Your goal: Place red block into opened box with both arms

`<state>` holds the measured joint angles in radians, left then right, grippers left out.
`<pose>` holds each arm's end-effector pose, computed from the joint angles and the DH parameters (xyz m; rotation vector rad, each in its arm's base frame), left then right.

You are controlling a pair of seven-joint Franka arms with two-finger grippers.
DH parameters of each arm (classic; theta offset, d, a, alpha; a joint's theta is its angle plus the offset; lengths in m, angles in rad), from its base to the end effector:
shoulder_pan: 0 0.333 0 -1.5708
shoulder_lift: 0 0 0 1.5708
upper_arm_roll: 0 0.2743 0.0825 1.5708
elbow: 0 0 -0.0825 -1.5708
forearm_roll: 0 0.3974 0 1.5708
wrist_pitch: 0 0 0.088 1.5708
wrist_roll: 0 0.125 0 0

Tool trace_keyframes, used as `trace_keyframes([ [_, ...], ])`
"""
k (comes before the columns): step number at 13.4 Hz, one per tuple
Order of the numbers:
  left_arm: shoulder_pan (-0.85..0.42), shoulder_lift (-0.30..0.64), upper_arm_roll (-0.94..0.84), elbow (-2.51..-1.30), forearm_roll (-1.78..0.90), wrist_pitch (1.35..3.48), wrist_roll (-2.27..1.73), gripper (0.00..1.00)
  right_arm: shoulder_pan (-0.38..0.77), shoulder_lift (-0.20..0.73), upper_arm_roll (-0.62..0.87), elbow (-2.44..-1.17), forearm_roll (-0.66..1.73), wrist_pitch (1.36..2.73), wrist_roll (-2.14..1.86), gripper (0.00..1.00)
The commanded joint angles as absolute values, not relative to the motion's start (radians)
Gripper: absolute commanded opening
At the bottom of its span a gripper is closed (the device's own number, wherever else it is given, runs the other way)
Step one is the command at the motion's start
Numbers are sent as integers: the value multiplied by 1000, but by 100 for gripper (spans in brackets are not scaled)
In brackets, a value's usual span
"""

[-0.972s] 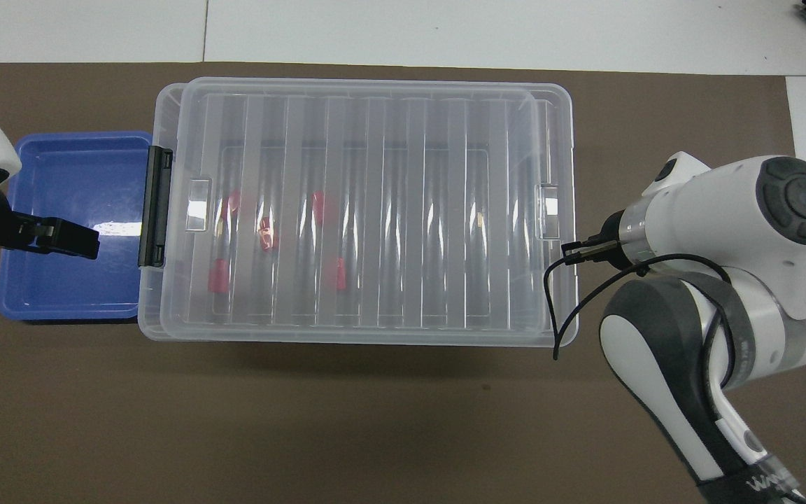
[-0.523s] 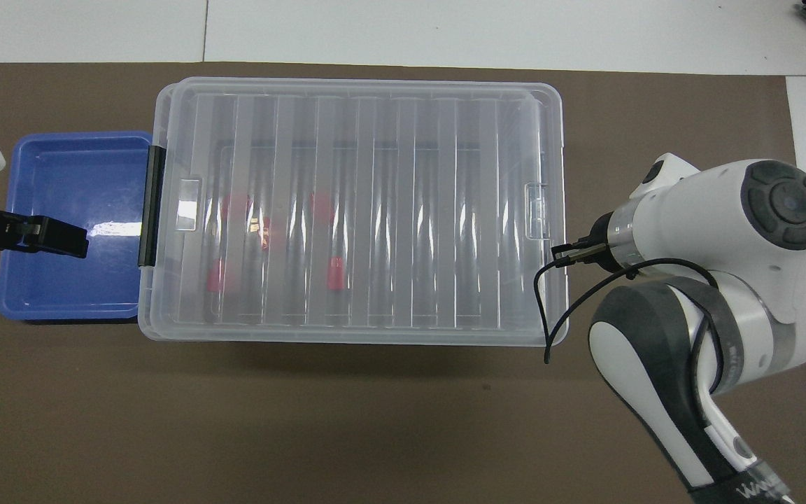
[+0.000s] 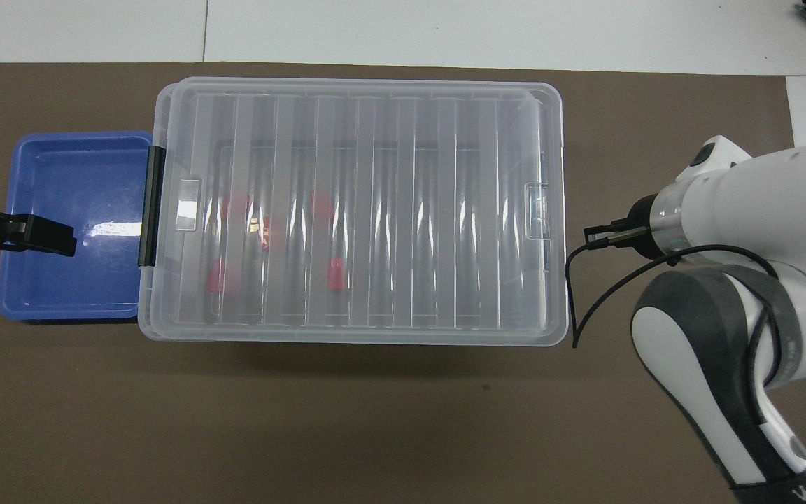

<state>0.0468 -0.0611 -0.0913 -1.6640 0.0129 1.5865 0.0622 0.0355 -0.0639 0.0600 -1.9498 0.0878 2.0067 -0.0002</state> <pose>0.5509 -0.0241 0.5550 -3.1187 0.1667 0.0263 0.5675 0.0615 0.4540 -3.0513 -0.0970 -0.1786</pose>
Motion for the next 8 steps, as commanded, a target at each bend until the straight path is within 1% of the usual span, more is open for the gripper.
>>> trace_keyframes([
  [1, 51, -91, -97, -1700, 3, 1611, 67, 100, 0, -71, 61, -1893, 65, 1942, 58, 74],
  [3, 52, -91, -95, -1700, 5, 1609, 68, 100, -3, -40, 66, -1786, -20, 1858, 125, 76],
  [4, 58, -91, -95, -1700, 3, 1609, 67, 100, 0, -28, 69, -1732, -40, 1808, 152, 80],
  [5, 58, -91, -95, -1700, 3, 1606, 67, 100, 6, -11, 71, -1691, -41, 1768, 172, 93],
  [6, 58, -91, -95, -1700, 5, 1598, 67, 100, 5, 3, 72, -1645, -37, 1725, 172, 98],
  [8, 58, -91, -95, -1700, 3, 1595, 67, 100, 15, 24, 72, -1576, -43, 1634, 175, 100],
])
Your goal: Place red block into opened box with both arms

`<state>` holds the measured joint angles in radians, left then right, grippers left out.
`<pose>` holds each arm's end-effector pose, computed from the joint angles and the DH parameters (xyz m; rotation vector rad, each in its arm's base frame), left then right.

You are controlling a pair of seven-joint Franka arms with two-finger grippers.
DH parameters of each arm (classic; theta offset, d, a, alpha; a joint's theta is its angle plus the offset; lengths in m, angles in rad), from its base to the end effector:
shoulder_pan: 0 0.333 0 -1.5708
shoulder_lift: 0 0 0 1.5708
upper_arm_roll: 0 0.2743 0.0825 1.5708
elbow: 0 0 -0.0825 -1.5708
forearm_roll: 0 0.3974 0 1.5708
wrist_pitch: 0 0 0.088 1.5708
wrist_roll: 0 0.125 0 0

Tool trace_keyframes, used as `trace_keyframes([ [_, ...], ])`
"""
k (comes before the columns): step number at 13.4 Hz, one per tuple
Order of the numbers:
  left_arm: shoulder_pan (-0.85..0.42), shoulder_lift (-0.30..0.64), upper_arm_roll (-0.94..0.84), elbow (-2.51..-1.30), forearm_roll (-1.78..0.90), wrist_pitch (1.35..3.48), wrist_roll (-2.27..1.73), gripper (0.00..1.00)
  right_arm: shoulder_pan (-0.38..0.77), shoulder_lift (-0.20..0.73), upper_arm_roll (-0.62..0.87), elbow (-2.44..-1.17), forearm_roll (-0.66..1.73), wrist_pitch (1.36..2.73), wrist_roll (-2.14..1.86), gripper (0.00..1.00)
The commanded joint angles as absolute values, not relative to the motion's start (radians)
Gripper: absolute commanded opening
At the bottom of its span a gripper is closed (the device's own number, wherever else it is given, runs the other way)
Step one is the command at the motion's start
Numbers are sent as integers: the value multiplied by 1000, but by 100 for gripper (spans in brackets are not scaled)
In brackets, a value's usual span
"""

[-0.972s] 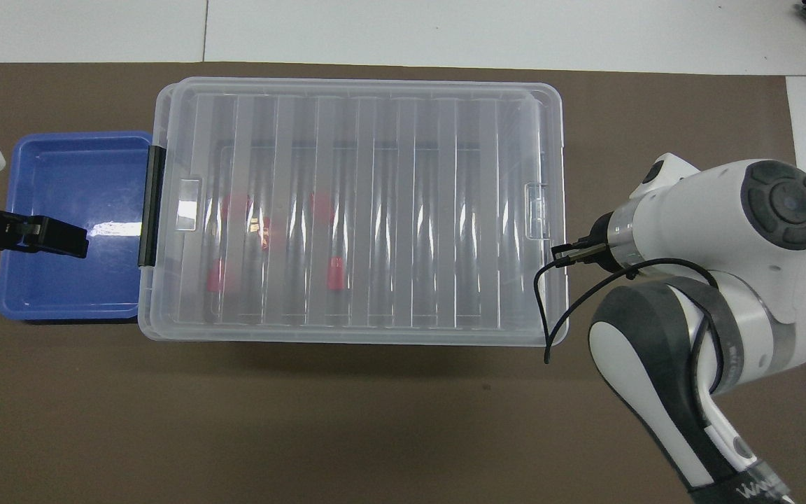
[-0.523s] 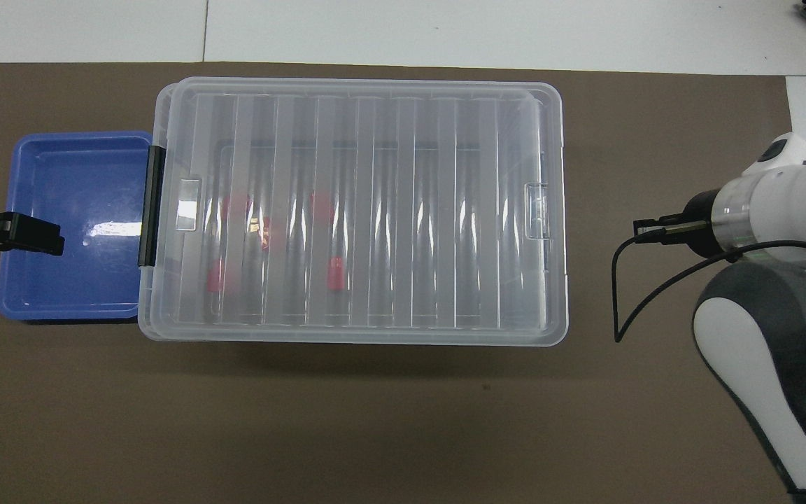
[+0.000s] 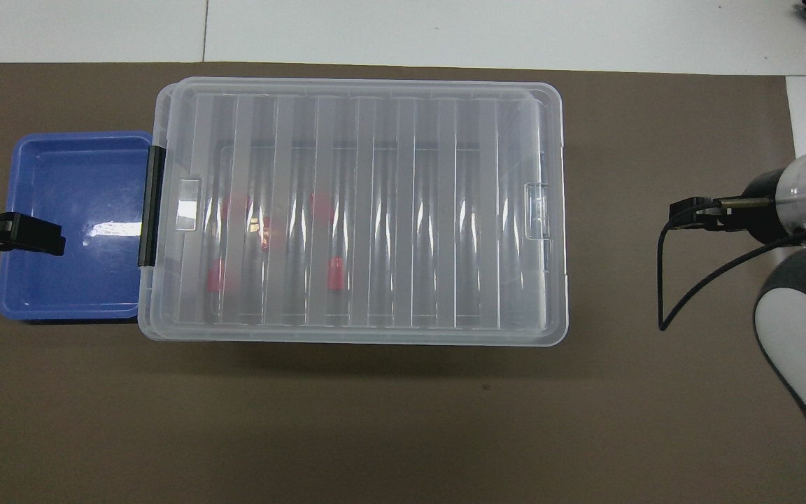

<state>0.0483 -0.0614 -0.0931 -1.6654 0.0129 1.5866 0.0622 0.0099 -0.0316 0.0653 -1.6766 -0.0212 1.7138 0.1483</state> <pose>0.5508 -0.0243 0.5545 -3.1185 0.1671 0.0278 0.5711 0.0411 0.5439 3.1224 -0.1105 0.1108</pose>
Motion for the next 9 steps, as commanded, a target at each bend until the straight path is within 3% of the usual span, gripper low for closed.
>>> trace_keyframes([
  [1, 58, -91, -95, -1700, 3, 1595, 67, 100, 15, 23, 74, -1575, -43, 1629, 176, 100],
  [9, 60, -91, -95, -1700, 3, 1595, 67, 100, 0, -15, 69, -1611, -23, 1583, 166, 100],
])
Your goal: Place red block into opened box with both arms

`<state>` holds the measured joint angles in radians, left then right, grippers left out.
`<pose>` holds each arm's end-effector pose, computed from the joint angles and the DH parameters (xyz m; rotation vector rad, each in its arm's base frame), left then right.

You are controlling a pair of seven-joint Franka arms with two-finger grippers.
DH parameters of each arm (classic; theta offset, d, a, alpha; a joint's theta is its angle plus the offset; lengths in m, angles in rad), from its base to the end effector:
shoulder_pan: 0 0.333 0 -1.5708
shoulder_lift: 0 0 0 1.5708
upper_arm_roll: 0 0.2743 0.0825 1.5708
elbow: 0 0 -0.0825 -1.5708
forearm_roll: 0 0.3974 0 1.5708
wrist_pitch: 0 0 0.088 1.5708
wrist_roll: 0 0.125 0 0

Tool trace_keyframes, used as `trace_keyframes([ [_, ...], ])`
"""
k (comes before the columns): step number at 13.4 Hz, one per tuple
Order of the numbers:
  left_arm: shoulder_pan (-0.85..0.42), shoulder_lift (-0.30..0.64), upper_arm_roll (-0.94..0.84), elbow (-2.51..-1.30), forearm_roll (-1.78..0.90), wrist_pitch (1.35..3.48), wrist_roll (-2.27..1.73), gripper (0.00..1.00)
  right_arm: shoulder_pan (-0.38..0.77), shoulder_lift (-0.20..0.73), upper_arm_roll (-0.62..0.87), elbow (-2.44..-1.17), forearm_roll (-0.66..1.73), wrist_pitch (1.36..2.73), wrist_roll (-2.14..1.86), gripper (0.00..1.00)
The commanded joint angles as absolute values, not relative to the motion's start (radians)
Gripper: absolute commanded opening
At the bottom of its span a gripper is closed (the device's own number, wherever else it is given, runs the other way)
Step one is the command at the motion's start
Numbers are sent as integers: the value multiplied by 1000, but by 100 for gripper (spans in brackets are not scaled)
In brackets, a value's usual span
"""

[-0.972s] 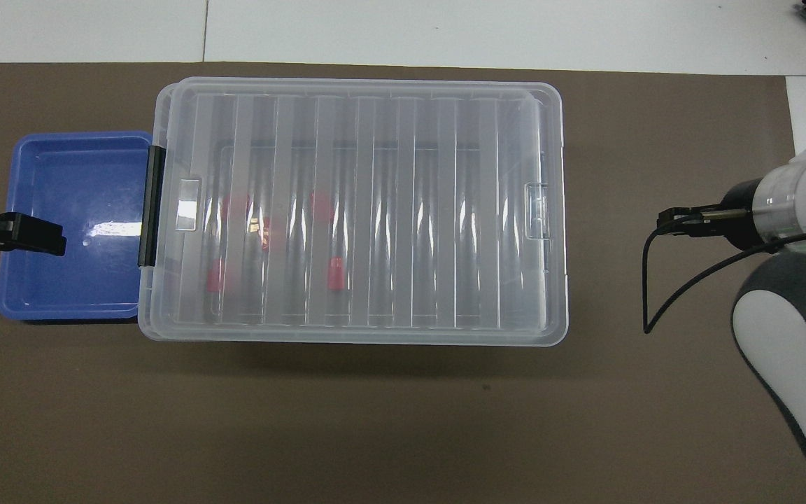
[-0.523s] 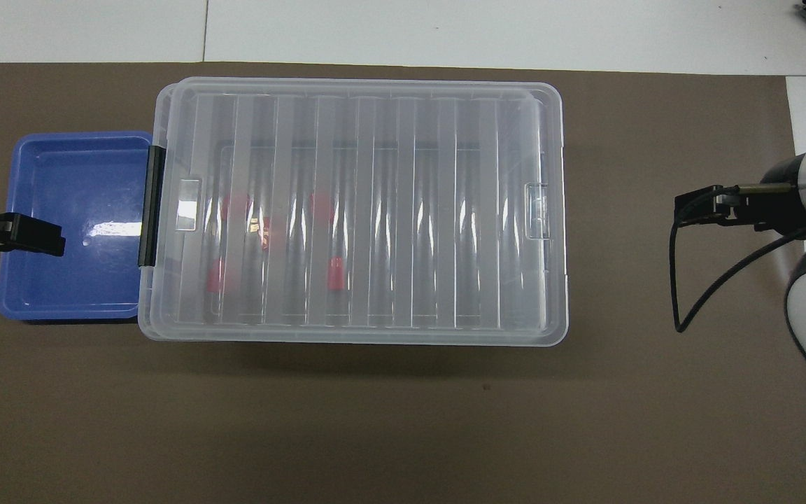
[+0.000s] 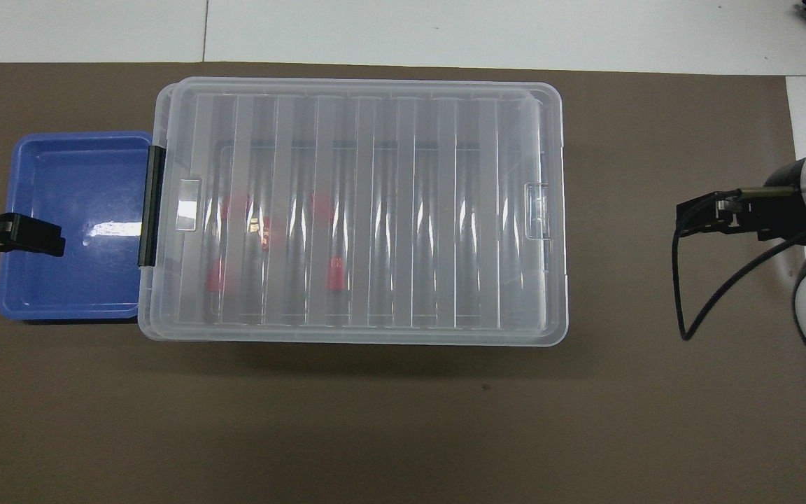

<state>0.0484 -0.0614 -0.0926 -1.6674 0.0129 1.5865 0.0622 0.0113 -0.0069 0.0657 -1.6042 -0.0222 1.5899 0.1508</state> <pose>0.5507 -0.0239 0.5535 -3.1186 0.1662 0.0311 0.5657 0.0410 0.5542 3.1162 -0.1143 -0.0075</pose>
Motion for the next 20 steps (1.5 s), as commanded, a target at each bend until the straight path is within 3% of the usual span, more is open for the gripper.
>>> trace_keyframes([
  [1, 60, -91, -95, -1700, 3, 1595, 67, 100, 0, -15, 69, -1611, -23, 1592, 164, 100],
  [20, 60, -92, -95, -1700, 3, 1595, 67, 100, 3, -25, 69, -1632, 8, 1592, 198, 100],
])
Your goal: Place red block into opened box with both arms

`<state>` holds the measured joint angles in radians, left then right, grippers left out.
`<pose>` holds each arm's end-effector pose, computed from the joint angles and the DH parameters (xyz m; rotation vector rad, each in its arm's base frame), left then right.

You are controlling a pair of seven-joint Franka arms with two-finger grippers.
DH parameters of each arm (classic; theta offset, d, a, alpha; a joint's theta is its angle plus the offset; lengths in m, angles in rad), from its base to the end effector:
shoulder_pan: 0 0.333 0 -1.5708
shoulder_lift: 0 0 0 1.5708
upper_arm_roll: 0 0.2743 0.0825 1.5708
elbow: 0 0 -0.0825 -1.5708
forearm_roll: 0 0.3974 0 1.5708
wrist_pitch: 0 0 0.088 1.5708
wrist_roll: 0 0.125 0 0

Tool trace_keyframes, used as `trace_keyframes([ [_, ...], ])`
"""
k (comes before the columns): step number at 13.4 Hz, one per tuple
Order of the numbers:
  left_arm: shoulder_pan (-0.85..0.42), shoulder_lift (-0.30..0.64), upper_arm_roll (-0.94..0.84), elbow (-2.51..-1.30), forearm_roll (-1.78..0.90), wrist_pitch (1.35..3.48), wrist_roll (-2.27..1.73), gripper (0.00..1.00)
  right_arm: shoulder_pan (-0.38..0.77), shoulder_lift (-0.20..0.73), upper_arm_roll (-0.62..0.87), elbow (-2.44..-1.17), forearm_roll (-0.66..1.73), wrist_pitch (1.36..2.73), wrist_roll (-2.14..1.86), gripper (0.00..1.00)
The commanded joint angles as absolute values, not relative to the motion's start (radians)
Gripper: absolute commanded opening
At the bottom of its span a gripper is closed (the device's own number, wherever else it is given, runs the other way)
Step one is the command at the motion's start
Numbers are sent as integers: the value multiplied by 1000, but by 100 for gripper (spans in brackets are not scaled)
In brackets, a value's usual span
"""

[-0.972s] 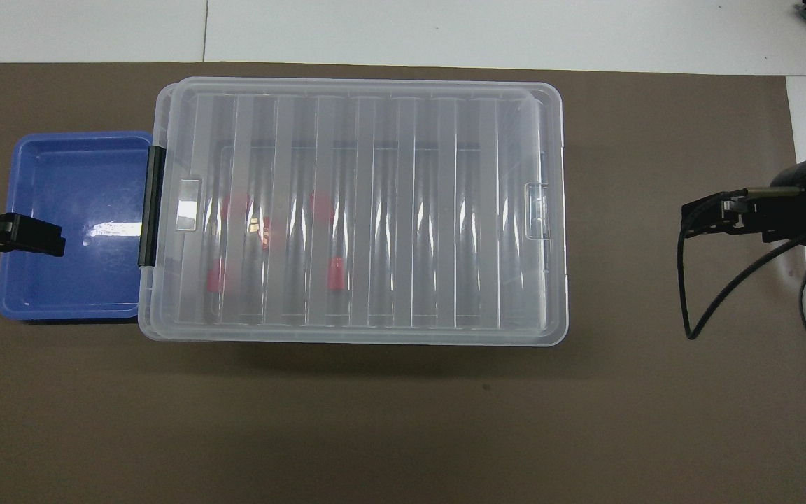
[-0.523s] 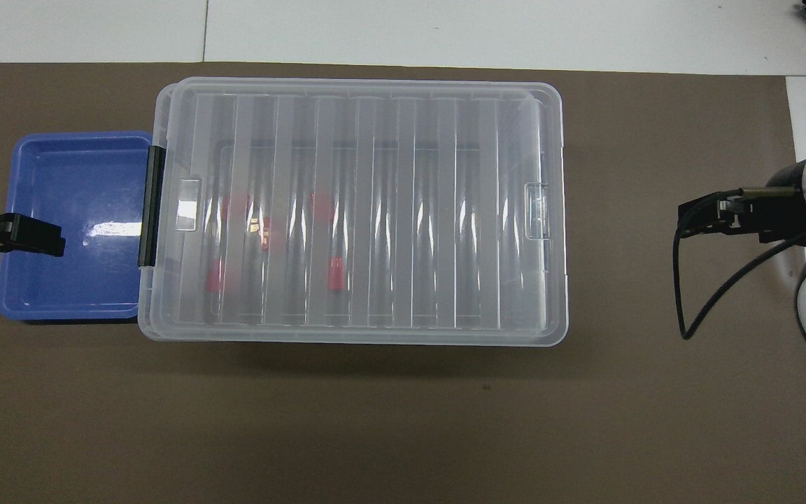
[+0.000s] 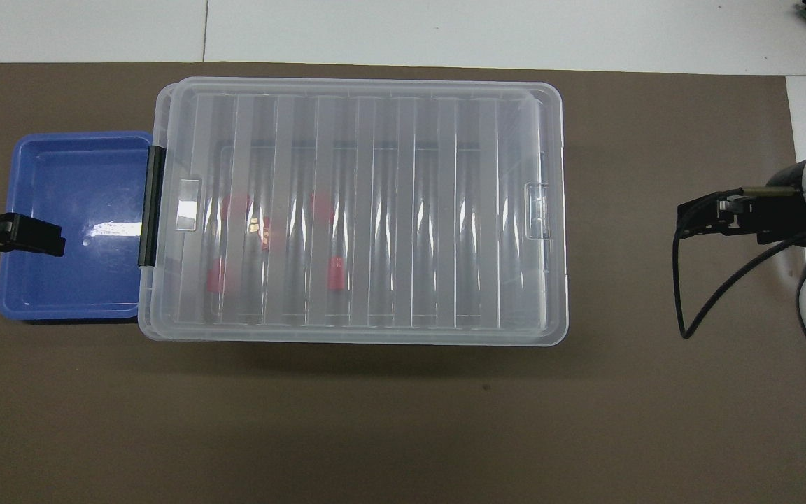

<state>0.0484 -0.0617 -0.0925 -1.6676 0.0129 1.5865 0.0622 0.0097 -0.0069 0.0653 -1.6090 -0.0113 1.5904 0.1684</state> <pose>0.5506 -0.0239 0.5536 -3.1186 0.1661 0.0310 0.5654 0.0412 0.5519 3.1251 -0.1456 -0.0160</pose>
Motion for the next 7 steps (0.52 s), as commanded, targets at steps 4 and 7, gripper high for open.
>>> trace_keyframes([
  [4, 60, -91, -95, -1700, 3, 1595, 67, 100, 3, -29, 69, -1638, 8, 1592, 199, 100],
  [7, 60, -91, -95, -1700, 5, 1595, 67, 100, 3, -29, 69, -1638, 8, 1592, 199, 100],
])
